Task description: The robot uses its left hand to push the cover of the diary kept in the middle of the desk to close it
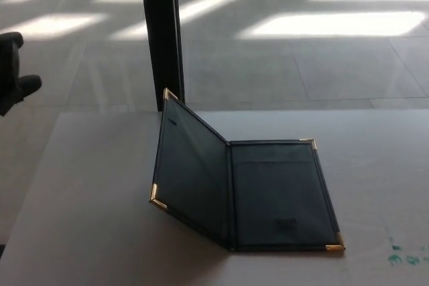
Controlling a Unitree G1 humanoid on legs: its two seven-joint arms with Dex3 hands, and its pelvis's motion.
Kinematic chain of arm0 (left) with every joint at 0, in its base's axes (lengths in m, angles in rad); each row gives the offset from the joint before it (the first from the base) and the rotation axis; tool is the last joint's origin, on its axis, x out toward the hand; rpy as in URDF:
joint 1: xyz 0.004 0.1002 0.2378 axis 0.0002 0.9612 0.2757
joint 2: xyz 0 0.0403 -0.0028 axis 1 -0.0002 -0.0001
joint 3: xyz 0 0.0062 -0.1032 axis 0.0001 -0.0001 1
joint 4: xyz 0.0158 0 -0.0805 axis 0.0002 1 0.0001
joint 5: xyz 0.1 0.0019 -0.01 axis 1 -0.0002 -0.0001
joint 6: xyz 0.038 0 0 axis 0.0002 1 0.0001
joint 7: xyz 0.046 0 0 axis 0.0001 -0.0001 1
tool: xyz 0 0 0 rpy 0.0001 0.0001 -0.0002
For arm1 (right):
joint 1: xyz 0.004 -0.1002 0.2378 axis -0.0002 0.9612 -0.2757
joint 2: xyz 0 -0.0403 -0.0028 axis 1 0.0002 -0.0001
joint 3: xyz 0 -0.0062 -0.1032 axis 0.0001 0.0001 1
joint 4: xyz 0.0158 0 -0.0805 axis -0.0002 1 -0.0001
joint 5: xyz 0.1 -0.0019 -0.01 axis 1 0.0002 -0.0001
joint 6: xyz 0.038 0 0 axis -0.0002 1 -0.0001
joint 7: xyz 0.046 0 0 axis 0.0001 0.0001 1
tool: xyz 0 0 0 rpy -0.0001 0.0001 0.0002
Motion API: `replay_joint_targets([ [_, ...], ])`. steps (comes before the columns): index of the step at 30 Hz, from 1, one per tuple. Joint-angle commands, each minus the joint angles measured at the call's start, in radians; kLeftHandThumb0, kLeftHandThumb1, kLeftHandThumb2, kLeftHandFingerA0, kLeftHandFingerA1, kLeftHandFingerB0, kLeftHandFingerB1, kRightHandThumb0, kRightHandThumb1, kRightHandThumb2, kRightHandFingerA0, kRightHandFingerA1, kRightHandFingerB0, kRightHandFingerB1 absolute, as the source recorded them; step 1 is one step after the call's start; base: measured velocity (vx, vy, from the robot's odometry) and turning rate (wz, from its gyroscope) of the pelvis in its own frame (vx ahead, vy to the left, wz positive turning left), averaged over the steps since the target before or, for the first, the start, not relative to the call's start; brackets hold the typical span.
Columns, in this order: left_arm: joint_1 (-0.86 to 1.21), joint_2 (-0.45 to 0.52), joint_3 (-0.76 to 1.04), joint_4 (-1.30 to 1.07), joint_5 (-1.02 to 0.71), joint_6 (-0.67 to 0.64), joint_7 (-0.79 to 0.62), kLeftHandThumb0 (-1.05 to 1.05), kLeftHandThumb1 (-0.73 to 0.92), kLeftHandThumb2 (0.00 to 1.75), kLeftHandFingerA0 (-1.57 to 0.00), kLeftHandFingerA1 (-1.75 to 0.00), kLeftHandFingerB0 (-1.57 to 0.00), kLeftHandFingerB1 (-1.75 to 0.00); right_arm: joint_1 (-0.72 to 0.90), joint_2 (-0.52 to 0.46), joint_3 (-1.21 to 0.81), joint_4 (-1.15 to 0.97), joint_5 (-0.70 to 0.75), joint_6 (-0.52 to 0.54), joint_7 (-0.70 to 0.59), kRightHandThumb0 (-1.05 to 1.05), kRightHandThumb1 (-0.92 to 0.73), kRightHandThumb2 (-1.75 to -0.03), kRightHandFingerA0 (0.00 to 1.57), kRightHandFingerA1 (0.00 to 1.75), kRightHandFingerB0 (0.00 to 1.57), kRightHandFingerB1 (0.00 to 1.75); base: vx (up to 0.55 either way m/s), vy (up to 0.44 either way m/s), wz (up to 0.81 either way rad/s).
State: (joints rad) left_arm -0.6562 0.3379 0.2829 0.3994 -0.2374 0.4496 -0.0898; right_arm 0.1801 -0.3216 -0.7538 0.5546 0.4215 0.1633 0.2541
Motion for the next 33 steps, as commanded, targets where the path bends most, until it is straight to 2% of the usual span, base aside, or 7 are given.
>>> replay_joint_targets([
  [1, 0.038, -0.027, -0.030, 0.034, 0.022, 0.016, 0.011, -0.69, 0.92, 0.67, -0.31, -0.45, -0.27, -0.40, -0.004, -0.025, 0.003, 0.027, 0.017, -0.002, 0.001, -0.93, -0.83, -0.65, 0.73, 0.79, 0.63, 0.65, 0.00, 0.000, 0.00],
  [20, 0.342, -0.403, -0.070, -0.306, -0.024, 0.160, 0.169, -0.71, 0.92, 0.69, -0.31, -0.47, -0.25, -0.42, 0.008, -0.016, 0.013, -0.031, 0.037, 0.017, -0.015, -0.94, -0.61, -1.03, 0.72, 0.80, 0.60, 0.70, 0.00, 0.000, 0.00],
  [23, 0.373, -0.460, -0.101, -0.362, -0.043, 0.193, 0.156, -0.71, 0.92, 0.74, -0.28, -0.47, -0.22, -0.42, 0.016, -0.018, 0.016, -0.051, 0.036, 0.026, -0.019, -0.93, -0.84, -0.66, 0.73, 0.79, 0.60, 0.66, 0.00, 0.000, 0.00],
  [24, 0.378, -0.468, -0.106, -0.370, -0.042, 0.194, 0.153, -0.72, 0.92, 0.73, -0.29, -0.48, -0.22, -0.42, 0.015, -0.020, 0.015, -0.054, 0.038, 0.030, -0.019, -0.90, -0.63, -1.17, 0.72, 0.82, 0.53, 0.68, 0.00, 0.000, 0.00],
  [25, 0.387, -0.486, -0.123, -0.382, -0.043, 0.192, 0.147, -0.72, 0.92, 0.73, -0.29, -0.47, -0.24, -0.43, 0.014, -0.022, 0.015, -0.047, 0.038, 0.026, -0.015, -0.93, -0.83, -0.65, 0.70, 0.79, 0.61, 0.66, 0.00, 0.000, 0.00],
  [26, 0.393, -0.508, -0.138, -0.394, -0.048, 0.193, 0.143, -0.73, 0.92, 0.72, -0.29, -0.47, -0.25, -0.42, 0.008, -0.027, 0.017, -0.031, 0.032, 0.015, -0.009, -0.89, -0.64, -1.16, 0.72, 0.81, 0.53, 0.67, 0.00, 0.000, 0.00],
  [33, 0.392, -0.576, -0.177, -0.425, -0.053, 0.186, 0.148, -0.75, 0.92, 0.72, -0.28, -0.46, -0.23, -0.40, 0.004, -0.030, 0.018, -0.040, 0.042, 0.022, -0.013, -0.93, -0.83, -0.66, 0.71, 0.80, 0.61, 0.67, 0.00, 0.000, 0.00],
])
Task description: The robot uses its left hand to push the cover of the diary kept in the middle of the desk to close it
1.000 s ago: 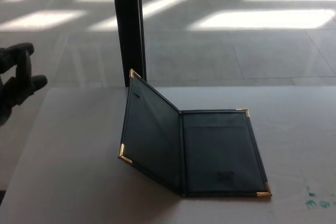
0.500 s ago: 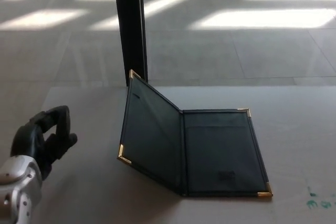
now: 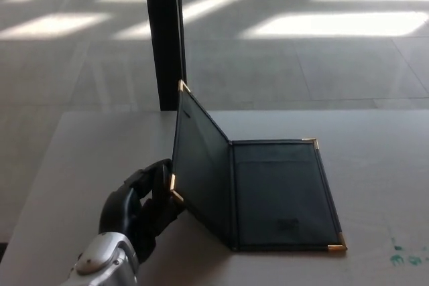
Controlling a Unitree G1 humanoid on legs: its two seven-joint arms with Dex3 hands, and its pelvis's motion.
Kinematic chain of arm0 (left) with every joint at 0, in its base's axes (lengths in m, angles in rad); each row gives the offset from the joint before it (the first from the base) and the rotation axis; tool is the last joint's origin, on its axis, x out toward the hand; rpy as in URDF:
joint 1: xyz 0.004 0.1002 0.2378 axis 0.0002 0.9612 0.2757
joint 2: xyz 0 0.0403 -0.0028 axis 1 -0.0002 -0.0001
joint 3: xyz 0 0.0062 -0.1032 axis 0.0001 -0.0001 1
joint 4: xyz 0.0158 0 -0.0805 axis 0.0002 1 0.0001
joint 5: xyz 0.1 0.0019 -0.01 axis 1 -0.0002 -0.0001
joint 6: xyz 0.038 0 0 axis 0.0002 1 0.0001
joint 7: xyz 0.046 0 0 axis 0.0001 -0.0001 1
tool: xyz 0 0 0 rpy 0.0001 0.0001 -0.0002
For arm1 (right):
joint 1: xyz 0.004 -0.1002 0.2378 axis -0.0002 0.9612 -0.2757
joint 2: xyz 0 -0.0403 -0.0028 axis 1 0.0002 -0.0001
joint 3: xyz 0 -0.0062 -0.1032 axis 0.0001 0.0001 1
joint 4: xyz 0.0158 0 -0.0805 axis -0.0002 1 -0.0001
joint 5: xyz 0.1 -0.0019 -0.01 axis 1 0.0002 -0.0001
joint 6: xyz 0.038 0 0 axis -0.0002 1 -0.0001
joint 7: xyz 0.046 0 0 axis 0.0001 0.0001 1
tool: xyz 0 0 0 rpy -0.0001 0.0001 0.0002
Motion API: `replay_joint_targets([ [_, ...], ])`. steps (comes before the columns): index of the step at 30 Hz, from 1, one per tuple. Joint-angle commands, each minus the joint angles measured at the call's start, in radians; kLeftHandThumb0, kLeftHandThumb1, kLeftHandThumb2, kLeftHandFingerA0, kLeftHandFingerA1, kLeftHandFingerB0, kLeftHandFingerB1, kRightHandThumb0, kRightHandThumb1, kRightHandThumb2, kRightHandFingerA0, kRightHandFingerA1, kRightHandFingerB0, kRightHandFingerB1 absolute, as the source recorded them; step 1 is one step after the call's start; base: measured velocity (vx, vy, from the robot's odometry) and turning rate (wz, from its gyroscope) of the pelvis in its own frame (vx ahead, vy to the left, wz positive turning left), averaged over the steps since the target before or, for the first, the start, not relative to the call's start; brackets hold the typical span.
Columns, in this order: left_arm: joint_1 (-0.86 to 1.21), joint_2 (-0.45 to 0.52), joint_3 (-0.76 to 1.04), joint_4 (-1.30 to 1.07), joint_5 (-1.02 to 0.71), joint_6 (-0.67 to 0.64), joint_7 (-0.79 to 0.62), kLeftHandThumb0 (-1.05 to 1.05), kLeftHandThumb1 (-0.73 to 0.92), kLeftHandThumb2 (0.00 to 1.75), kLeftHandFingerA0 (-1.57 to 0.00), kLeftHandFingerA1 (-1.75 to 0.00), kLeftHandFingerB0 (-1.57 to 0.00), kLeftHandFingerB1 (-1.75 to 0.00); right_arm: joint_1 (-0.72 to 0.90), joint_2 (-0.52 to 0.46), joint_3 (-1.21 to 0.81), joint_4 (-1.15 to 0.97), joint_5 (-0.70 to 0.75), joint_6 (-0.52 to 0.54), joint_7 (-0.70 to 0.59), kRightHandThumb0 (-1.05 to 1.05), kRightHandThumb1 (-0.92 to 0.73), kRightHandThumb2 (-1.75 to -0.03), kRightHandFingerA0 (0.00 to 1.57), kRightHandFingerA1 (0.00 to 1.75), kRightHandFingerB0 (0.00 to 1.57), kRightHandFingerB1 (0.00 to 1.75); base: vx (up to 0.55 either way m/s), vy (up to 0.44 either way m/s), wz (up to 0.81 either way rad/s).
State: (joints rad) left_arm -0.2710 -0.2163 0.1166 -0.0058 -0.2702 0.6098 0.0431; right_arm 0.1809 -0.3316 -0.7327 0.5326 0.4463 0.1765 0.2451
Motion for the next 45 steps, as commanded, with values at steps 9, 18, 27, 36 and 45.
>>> replay_joint_targets([
  [9, -0.059, -0.101, -0.090, 0.037, -0.025, 0.005, 0.057, -0.75, 0.92, 0.73, -0.30, -0.50, -0.24, -0.42, 0.002, -0.026, 0.001, -0.022, 0.016, 0.020, -0.016, -0.90, -0.83, -0.65, 0.75, 0.78, 0.63, 0.64, 0.00, 0.000, 0.00],
  [18, -0.331, -0.179, -0.286, 0.205, 0.079, -0.054, 0.081, -0.76, 0.88, 0.72, -0.35, -0.52, -0.28, -0.46, 0.005, -0.014, 0.019, -0.014, 0.012, 0.003, -0.011, -0.89, -0.84, -0.66, 0.71, 0.78, 0.63, 0.66, 0.00, 0.000, -0.02],
  [27, -0.408, -0.200, -0.580, 0.326, 0.190, -0.130, -0.009, -0.78, 0.92, 0.71, -0.35, -0.60, -0.31, -0.49, 0.010, -0.012, 0.049, -0.034, -0.003, -0.005, -0.002, -0.92, -0.85, -0.66, 0.76, 0.82, 0.63, 0.69, 0.00, 0.000, 0.00],
  [36, -0.362, -0.080, -0.655, 0.249, 0.211, -0.162, -0.108, -0.82, 0.92, 0.74, -0.33, -0.66, -0.28, -0.53, 0.015, -0.021, 0.048, -0.010, 0.005, -0.015, 0.007, -0.94, -0.83, -0.66, 0.75, 0.79, 0.63, 0.67, 0.00, 0.000, 0.00],
  [45, -0.403, 0.061, -0.438, 0.106, 0.155, -0.146, -0.149, -0.70, 0.75, 1.16, -0.35, -0.61, -0.15, -0.49, 0.030, -0.018, 0.044, -0.007, 0.012, -0.014, 0.004, -0.90, -0.85, -0.66, 0.71, 0.79, 0.63, 0.64, 0.00, 0.000, 0.00],
])
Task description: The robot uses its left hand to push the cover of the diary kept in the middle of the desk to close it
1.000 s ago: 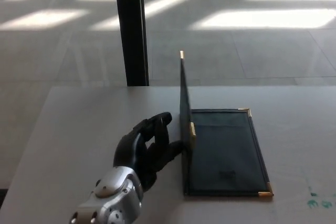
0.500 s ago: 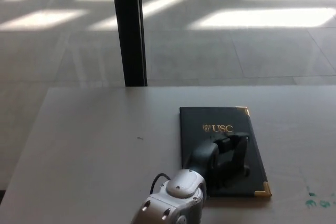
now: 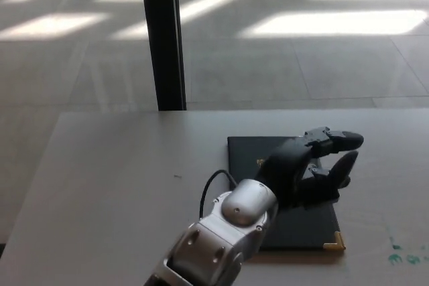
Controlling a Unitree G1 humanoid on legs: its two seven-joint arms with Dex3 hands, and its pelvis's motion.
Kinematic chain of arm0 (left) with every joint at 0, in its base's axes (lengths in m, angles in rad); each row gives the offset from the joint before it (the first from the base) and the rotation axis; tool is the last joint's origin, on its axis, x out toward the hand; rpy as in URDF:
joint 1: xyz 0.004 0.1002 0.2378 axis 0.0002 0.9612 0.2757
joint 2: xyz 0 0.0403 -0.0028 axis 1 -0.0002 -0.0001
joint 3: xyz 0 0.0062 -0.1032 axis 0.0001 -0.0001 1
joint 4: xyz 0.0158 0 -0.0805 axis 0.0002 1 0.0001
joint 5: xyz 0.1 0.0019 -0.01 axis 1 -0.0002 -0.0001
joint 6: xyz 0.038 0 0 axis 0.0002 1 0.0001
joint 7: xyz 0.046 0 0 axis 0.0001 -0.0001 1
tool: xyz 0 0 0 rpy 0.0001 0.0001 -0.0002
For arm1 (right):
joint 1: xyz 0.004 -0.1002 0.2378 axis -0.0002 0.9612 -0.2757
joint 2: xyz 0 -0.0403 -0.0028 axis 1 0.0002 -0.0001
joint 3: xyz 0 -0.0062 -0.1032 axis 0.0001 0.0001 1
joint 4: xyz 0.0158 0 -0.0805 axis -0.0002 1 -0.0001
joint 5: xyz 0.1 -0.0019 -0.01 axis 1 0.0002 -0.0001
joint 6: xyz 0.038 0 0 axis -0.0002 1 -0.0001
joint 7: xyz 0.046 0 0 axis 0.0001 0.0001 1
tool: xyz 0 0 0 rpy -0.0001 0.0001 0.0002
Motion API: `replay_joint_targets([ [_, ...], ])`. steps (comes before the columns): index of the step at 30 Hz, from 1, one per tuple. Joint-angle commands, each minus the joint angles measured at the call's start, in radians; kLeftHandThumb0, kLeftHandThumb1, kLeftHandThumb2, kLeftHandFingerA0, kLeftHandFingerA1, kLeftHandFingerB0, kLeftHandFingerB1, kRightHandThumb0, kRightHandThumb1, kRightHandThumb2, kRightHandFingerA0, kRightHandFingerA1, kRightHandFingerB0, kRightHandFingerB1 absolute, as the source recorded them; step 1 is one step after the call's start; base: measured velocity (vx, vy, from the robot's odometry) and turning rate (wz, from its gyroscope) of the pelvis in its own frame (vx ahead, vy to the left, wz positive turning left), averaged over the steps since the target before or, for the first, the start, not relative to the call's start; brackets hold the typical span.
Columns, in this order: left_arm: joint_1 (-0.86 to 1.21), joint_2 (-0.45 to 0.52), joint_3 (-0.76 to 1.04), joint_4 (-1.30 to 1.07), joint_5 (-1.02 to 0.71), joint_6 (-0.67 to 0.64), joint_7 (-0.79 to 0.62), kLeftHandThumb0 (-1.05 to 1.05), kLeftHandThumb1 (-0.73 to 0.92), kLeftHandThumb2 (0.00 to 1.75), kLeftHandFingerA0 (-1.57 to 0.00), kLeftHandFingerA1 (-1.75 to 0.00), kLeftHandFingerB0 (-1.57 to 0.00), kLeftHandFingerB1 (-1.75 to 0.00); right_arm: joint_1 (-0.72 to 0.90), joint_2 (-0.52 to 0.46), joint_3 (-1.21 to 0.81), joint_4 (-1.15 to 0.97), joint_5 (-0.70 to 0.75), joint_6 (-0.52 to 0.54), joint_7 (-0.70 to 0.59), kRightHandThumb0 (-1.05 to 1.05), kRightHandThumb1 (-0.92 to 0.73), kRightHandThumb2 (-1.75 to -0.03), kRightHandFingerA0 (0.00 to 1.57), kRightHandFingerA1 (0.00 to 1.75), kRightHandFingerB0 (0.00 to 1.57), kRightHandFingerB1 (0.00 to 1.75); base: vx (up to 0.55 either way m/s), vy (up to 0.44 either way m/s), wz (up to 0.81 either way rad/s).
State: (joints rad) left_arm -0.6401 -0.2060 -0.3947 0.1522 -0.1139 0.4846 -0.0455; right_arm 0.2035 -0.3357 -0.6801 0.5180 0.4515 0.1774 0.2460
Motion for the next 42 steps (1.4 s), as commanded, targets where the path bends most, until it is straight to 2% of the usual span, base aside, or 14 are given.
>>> replay_joint_targets([
  [1, -0.034, 0.053, 0.098, -0.061, -0.017, -0.016, -0.066, -0.70, 0.75, 1.16, -0.35, -0.61, -0.15, -0.49, 0.006, -0.013, -0.009, 0.011, 0.005, -0.017, -0.001, -0.90, -0.85, -0.66, 0.71, 0.79, 0.63, 0.64, 0.00, 0.000, 0.00],
  [2, -0.047, 0.082, 0.118, -0.085, -0.004, -0.014, -0.063, -0.78, 0.91, 0.74, -0.38, -0.48, -0.31, -0.43, 0.006, -0.014, -0.010, 0.015, 0.005, -0.020, 0.000, -0.91, -0.85, -0.67, 0.73, 0.77, 0.64, 0.64, 0.00, 0.000, 0.00],
  [3, -0.059, 0.109, 0.151, -0.114, -0.004, 0.003, -0.064, -0.67, 0.76, 1.17, -0.33, -0.59, -0.16, -0.49, 0.011, -0.012, -0.010, 0.015, 0.004, -0.025, 0.003, -0.94, -0.61, -1.02, 0.71, 0.78, 0.63, 0.70, 0.00, 0.000, 0.00],
  [4, -0.062, 0.126, 0.199, -0.139, -0.025, 0.001, -0.062, -0.76, 0.92, 0.72, -0.37, -0.48, -0.29, -0.43, 0.016, -0.012, -0.009, 0.013, 0.004, -0.026, 0.008, -0.94, -0.61, -1.02, 0.68, 0.79, 0.64, 0.70, 0.00, 0.000, 0.00],
  [6, -0.062, 0.130, 0.224, -0.154, -0.030, 0.005, -0.067, -0.76, 0.92, 0.72, -0.37, -0.48, -0.29, -0.43, 0.018, -0.012, -0.007, 0.013, 0.004, -0.027, 0.010, -0.94, -0.61, -1.02, 0.68, 0.79, 0.64, 0.70, 0.00, 0.000, 0.00],
  [7, -0.060, 0.136, 0.255, -0.171, -0.040, 0.009, -0.061, -0.75, 0.92, 0.72, -0.42, -0.48, -0.36, -0.43, 0.016, -0.011, -0.008, 0.016, 0.004, -0.026, 0.005, -0.86, -0.65, -1.20, 0.72, 0.80, 0.65, 0.68, 0.00, 0.000, 0.00],
  [8, -0.055, 0.154, 0.313, -0.211, -0.057, 0.028, -0.046, -0.75, 0.92, 0.73, -0.42, -0.45, -0.36, -0.41, 0.015, -0.010, -0.009, 0.019, 0.005, -0.023, -0.002, -0.93, -0.84, -0.66, 0.71, 0.77, 0.70, 0.63, 0.00, 0.000, 0.00],
  [18, 0.153, 0.386, 0.721, -0.280, -0.115, 0.050, -0.050, -0.71, 0.92, 0.71, -0.36, -0.45, -0.30, -0.41, 0.007, -0.010, -0.015, 0.029, 0.011, -0.022, -0.011, -0.92, -0.83, -0.65, 0.77, 0.78, 0.73, 0.63, 0.00, 0.000, 0.00],
  [25, 0.325, 0.458, 0.929, -0.200, -0.117, 0.019, -0.013, -0.75, 0.87, 0.69, -0.40, -0.49, -0.35, -0.44, 0.002, -0.023, -0.019, 0.036, 0.012, -0.025, -0.003, -0.91, -0.83, -0.66, 0.75, 0.76, 0.71, 0.63, 0.00, 0.000, 0.00],
  [26, 0.345, 0.465, 0.946, -0.192, -0.121, 0.012, -0.021, -0.68, 0.74, 1.13, -0.29, -0.57, -0.20, -0.51, -0.003, -0.027, -0.021, 0.044, 0.013, -0.026, -0.001, -0.91, -0.84, -0.66, 0.74, 0.77, 0.71, 0.63, 0.00, 0.000, 0.00],
  [27, 0.388, 0.479, 0.973, -0.167, -0.118, -0.014, -0.034, -0.74, 0.91, 0.67, -0.41, -0.46, -0.37, -0.43, -0.011, -0.033, -0.020, 0.054, 0.011, -0.025, -0.001, -0.92, -0.84, -0.66, 0.75, 0.77, 0.71, 0.63, 0.00, 0.000, 0.00],
  [40, 0.638, 0.464, 1.066, 0.135, -0.083, -0.195, 0.025, -0.71, 0.87, 0.68, -0.43, -0.47, -0.36, -0.43, -0.009, -0.036, -0.019, 0.025, 0.013, -0.007, -0.013, -0.91, -0.83, -0.66, 0.78, 0.78, 0.70, 0.63, 0.00, 0.000, 0.00],
  [41, 0.636, 0.460, 1.061, 0.168, -0.075, -0.200, 0.048, -0.67, 0.72, 1.12, -0.40, -0.60, -0.25, -0.51, -0.011, -0.035, -0.022, 0.028, 0.013, -0.011, -0.016, -0.93, -0.83, -0.65, 0.81, 0.78, 0.70, 0.62, 0.00, 0.000, 0.00],
  [42, 0.635, 0.461, 1.059, 0.178, -0.076, -0.206, 0.051, -0.67, 0.72, 1.12, -0.40, -0.60, -0.25, -0.51, -0.011, -0.035, -0.022, 0.029, 0.014, -0.011, -0.016, -0.93, -0.83, -0.65, 0.81, 0.78, 0.70, 0.62, 0.00, 0.000, 0.00],
])
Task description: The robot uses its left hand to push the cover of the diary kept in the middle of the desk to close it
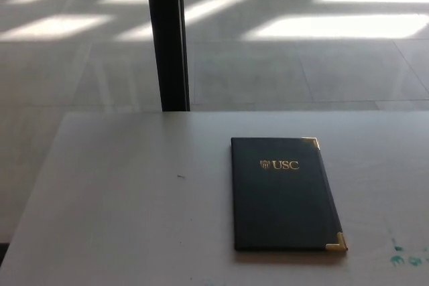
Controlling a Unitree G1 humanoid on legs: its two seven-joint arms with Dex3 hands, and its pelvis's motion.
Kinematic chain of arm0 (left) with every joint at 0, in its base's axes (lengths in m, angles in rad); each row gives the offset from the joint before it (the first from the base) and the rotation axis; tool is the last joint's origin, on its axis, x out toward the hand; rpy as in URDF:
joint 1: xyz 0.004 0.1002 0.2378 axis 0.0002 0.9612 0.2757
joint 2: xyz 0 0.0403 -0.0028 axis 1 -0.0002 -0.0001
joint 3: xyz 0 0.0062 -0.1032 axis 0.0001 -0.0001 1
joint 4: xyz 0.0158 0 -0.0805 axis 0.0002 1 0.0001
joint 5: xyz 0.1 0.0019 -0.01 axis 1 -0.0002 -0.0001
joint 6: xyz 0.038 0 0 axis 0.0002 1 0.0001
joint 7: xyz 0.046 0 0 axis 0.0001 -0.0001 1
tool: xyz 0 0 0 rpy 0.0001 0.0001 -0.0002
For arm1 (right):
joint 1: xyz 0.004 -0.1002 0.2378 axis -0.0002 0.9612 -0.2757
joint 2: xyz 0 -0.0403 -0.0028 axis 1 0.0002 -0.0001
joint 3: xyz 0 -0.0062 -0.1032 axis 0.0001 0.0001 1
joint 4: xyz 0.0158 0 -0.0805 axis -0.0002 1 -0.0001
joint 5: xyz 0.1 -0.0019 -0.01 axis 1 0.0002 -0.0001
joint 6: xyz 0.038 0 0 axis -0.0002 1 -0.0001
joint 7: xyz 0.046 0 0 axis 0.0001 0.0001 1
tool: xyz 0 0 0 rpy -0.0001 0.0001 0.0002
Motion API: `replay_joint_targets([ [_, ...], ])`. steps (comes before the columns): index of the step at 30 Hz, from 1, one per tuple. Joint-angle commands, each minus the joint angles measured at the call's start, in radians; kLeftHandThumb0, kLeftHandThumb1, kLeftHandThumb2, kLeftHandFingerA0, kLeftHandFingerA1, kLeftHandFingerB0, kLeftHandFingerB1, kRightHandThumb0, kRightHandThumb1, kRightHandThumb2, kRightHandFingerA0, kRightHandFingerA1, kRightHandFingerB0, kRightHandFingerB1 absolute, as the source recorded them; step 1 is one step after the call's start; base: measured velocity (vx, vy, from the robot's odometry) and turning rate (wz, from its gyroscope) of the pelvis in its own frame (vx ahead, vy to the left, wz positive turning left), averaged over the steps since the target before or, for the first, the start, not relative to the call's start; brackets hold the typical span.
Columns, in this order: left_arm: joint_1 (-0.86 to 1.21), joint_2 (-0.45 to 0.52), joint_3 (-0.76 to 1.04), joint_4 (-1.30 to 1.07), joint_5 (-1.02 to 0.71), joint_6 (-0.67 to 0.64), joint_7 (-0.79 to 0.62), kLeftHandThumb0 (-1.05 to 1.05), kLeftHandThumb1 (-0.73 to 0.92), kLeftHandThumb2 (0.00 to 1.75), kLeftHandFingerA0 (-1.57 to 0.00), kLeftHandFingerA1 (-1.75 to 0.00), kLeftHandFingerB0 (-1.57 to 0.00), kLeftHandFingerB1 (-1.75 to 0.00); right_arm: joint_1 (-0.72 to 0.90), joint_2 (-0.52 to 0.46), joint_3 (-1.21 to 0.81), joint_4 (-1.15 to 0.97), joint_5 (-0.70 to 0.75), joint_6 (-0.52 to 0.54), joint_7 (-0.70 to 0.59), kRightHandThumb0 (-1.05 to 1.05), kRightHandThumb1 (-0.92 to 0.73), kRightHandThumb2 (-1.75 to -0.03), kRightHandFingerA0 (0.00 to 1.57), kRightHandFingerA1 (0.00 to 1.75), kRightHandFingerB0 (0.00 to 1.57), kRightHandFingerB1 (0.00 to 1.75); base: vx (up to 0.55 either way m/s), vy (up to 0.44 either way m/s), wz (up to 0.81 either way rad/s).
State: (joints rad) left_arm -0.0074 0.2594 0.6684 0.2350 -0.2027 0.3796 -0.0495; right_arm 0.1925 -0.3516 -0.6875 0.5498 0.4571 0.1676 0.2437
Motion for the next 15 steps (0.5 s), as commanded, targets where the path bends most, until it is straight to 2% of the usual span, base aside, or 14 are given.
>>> replay_joint_targets([
  [1, 0.020, -0.007, -0.011, 0.132, 0.011, -0.089, 0.045, -0.69, 0.91, 0.67, -0.42, -0.48, -0.38, -0.44, 0.013, -0.016, -0.016, -0.006, 0.009, -0.006, -0.007, -0.92, -0.84, -0.65, 0.79, 0.79, 0.70, 0.65, 0.00, 0.000, 0.00],
  [3, 0.022, -0.002, -0.025, 0.175, 0.009, -0.093, 0.041, -0.69, 0.91, 0.67, -0.41, -0.48, -0.38, -0.45, 0.016, -0.014, -0.016, -0.002, 0.010, -0.012, -0.001, -0.91, -0.83, -0.66, 0.74, 0.77, 0.69, 0.63, 0.00, 0.000, 0.00],
  [5, 0.011, 0.009, -0.046, 0.231, 0.010, -0.111, 0.030, -0.69, 0.92, 0.67, -0.40, -0.48, -0.36, -0.44, 0.011, -0.015, -0.013, 0.010, 0.012, -0.017, 0.009, -0.90, -0.84, -0.66, 0.74, 0.77, 0.67, 0.63, 0.00, 0.000, 0.00],
  [7, 0.009, 0.017, -0.081, 0.266, 0.028, -0.115, 0.030, -0.71, 0.91, 0.67, -0.43, -0.46, -0.37, -0.43, 0.010, -0.012, -0.014, 0.001, 0.011, -0.007, -0.007, -0.91, -0.84, -0.66, 0.82, 0.76, 0.73, 0.63, 0.00, 0.000, 0.00],
  [15, 0.017, 0.038, -0.155, 0.329, 0.041, -0.127, 0.025, -0.70, 0.91, 0.67, -0.44, -0.47, -0.39, -0.43, 0.021, -0.007, -0.018, 0.002, 0.015, -0.010, -0.001, -0.91, -0.83, -0.66, 0.77, 0.77, 0.69, 0.64, 0.00, 0.000, 0.00],
])
